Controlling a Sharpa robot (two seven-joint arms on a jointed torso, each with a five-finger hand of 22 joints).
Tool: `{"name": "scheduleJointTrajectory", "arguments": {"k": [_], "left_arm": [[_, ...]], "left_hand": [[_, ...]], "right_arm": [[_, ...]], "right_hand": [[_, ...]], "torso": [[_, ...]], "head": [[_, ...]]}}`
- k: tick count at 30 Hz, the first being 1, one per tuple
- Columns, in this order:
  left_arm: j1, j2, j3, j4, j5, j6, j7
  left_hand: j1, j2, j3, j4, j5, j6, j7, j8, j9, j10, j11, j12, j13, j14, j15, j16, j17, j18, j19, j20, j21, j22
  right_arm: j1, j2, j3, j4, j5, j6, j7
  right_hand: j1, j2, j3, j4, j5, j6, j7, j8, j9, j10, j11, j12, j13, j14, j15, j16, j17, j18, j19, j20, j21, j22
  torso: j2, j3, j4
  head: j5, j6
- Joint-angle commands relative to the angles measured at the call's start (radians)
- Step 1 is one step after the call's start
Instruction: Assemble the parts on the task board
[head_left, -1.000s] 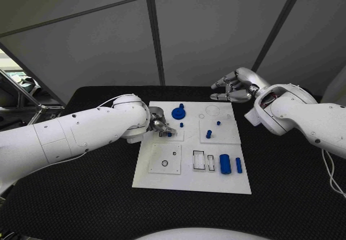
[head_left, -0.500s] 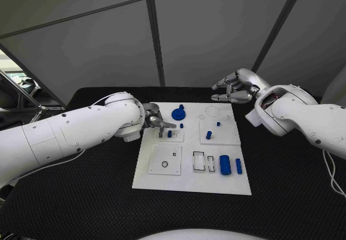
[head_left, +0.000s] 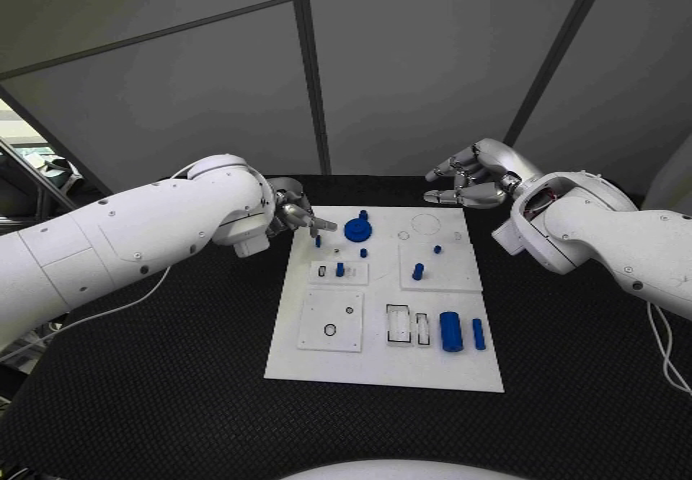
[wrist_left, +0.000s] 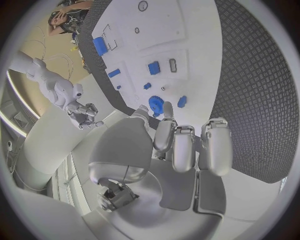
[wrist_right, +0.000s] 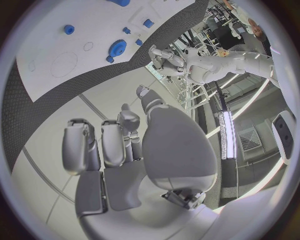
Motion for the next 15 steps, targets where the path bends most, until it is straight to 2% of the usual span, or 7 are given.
{"name": "scheduleJointTrajectory", "arguments": {"k": [1, 5, 15], "left_arm": [[0.016, 0.027, 0.003, -0.059, -0.004, 0.091, 0.014], [0.029, 0.076, 0.001, -0.157, -0.036, 0.125, 0.022], [0.037, 0.165, -0.004, -0.312, -0.09, 0.194, 0.036]], "left_hand": [[0.016, 0.004, -0.012, 0.0, 0.003, 0.001, 0.008, -0.012, -0.021, 0.001, 0.009, -0.005, 0.176, 0.09, 0.008, -0.005, 0.215, -0.019, -0.003, 0.004, -0.005, 0.067], [0.024, 0.01, -0.021, 0.002, 0.005, 0.004, 0.009, -0.02, -0.035, 0.001, 0.01, -0.005, 0.176, 0.09, 0.009, -0.005, 0.214, -0.018, -0.006, 0.006, -0.009, 0.063], [0.03, 0.017, -0.027, 0.003, 0.009, 0.011, 0.009, -0.022, -0.043, 0.002, 0.01, -0.002, 0.177, 0.091, 0.01, -0.001, 0.218, -0.018, -0.006, 0.006, -0.01, 0.062]], "right_arm": [[0.002, 0.001, 0.001, 0.001, -0.003, 0.0, 0.003], [0.002, 0.004, 0.001, 0.0, -0.003, 0.002, 0.002], [0.002, 0.008, 0.001, 0.0, -0.003, 0.003, 0.0]], "right_hand": [[-0.011, -0.001, 0.004, 0.001, 0.003, 0.0, 0.001, -0.004, 0.0, -0.002, 0.002, -0.003, 0.0, 0.027, -0.004, -0.002, 0.0, 0.02, -0.007, 0.0, -0.003, 0.022], [-0.011, -0.001, 0.004, 0.001, 0.004, 0.0, 0.001, -0.004, 0.0, -0.001, 0.002, -0.002, 0.0, 0.027, -0.004, -0.001, 0.002, 0.02, -0.005, 0.0, -0.002, 0.024], [-0.011, -0.001, 0.004, 0.001, 0.004, 0.0, 0.001, -0.004, 0.0, -0.001, 0.002, -0.002, 0.0, 0.027, -0.004, -0.001, 0.002, 0.02, -0.005, 0.0, -0.002, 0.024]], "torso": [[0.001, -0.0006, -0.0016], [0.002, -0.0002, -0.0028], [0.003, -0.0006, -0.0012]], "head": [[0.004, 0.001], [0.007, 0.002], [0.009, -0.003]]}}
